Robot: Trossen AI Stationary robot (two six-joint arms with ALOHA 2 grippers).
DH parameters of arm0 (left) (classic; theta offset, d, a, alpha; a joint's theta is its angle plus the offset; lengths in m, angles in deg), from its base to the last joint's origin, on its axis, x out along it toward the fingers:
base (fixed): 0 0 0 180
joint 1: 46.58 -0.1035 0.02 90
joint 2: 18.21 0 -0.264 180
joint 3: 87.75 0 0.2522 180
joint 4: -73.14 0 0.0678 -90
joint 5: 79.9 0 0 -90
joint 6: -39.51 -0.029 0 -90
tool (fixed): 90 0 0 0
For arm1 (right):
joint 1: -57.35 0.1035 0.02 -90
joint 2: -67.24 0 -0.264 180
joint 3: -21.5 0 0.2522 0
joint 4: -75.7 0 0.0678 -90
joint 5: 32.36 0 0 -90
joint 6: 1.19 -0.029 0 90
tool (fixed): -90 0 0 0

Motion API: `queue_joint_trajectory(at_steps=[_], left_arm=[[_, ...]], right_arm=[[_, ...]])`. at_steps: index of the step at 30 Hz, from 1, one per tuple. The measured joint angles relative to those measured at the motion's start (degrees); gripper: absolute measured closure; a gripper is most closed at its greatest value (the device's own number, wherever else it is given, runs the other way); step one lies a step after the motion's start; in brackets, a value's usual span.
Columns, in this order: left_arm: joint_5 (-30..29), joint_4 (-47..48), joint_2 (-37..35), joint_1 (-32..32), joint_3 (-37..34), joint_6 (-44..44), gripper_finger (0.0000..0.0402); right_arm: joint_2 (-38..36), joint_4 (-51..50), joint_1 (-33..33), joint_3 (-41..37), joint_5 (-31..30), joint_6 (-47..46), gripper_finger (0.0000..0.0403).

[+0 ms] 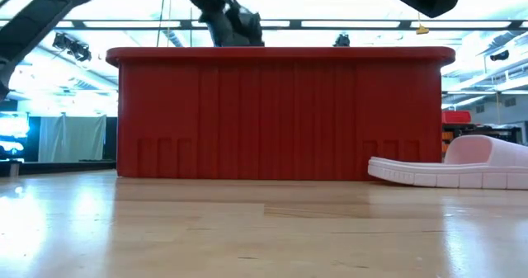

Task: Pick and place slides into bin
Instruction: Put the pink slipper into the red bin

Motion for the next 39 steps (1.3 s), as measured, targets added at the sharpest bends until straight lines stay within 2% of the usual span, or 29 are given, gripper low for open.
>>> queue_joint_trajectory(at_steps=[6,14,23,26,32,35,39], left_arm=[[1.64,-0.03,4.9,-1.36,0.0,-2.08,0.0389],[2.97,-3.05,7.22,-2.07,0.02,-1.7,0.0386],[2.17,-2.11,13.46,-2.28,0.03,1.94,0.0311],[-0.71,-1.05,14.95,-2.26,0.24,1.94,0.0282],[-11.74,6.27,14.47,-2.1,0.17,1.6,0.0224],[-14.05,9.95,13.33,-2.56,0.06,0.08,0.0203],[-20.55,12.98,11.05,-2.5,0.0,-0.1,0.0186]], right_arm=[[0.0,-0.02,0.95,0.0,-3.68,-1.58,0.0233],[0.0,0.0,1.43,0.0,-5.12,-2.63,0.0233],[0.0,0.04,1.44,0.0,-5.37,-3.06,0.0233],[0.0,0.52,1.43,0.0,-5.35,-3.79,0.0233],[0.01,0.5,1.41,0.0,-5.37,-5.57,0.0233],[0.0,0.48,1.27,0.0,-5.37,-5.55,0.0233],[0.02,0.5,0.85,0.0,-5.37,-5.57,0.0233]])
